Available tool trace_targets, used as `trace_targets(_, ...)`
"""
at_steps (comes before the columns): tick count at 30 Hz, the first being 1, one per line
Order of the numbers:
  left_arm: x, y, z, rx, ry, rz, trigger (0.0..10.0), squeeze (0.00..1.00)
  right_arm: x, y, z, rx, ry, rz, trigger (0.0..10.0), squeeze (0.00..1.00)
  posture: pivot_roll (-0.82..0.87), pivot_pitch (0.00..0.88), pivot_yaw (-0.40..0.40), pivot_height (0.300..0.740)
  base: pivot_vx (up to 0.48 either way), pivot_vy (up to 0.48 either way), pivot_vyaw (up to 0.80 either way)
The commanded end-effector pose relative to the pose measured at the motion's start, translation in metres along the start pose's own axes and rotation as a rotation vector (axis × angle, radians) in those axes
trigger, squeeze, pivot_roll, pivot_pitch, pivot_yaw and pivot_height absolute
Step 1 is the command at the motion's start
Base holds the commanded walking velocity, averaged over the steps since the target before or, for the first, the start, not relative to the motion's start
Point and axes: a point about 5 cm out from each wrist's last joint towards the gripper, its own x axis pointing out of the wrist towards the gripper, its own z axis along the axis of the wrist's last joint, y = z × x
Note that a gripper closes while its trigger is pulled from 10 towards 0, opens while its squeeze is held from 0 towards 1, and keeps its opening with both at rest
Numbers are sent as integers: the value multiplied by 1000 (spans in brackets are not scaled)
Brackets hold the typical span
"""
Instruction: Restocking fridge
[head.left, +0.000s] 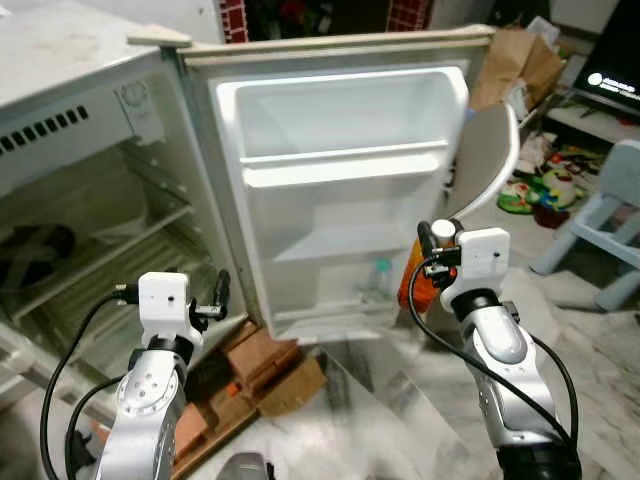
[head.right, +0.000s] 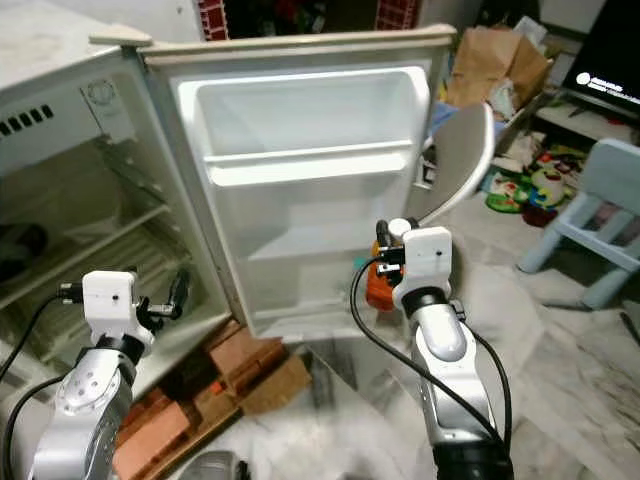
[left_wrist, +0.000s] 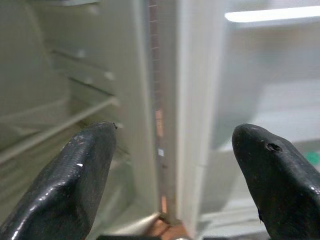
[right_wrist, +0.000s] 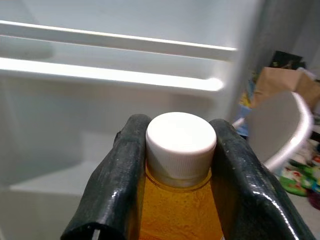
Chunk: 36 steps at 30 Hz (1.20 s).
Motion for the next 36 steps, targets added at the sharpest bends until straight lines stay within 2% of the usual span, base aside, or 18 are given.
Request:
trace_targets(1, 0, 6, 3, 10, -6, 14, 10000, 0, 3, 8, 9, 5, -41, 28, 10000, 0, 109, 61, -32, 740, 300, 375, 0)
trace_targets(6, 0, 5, 3, 13, -3, 10, 10000, 0, 2, 7, 8, 3, -39, 25, 10000, 0, 109, 60, -30, 740, 334, 345, 0)
trace_targets(29, -2, 3, 5, 17, -7, 7, 10000, 0, 3, 5, 6, -13, -31, 6, 10000, 0, 115, 60, -34, 740, 0, 0, 0)
trace_targets(36, -2, 2, 5, 12, -5, 8, 10000, 0, 4, 3, 6, -20, -32, 1, 10000, 0, 111, 61, -35, 698, 0, 0, 0)
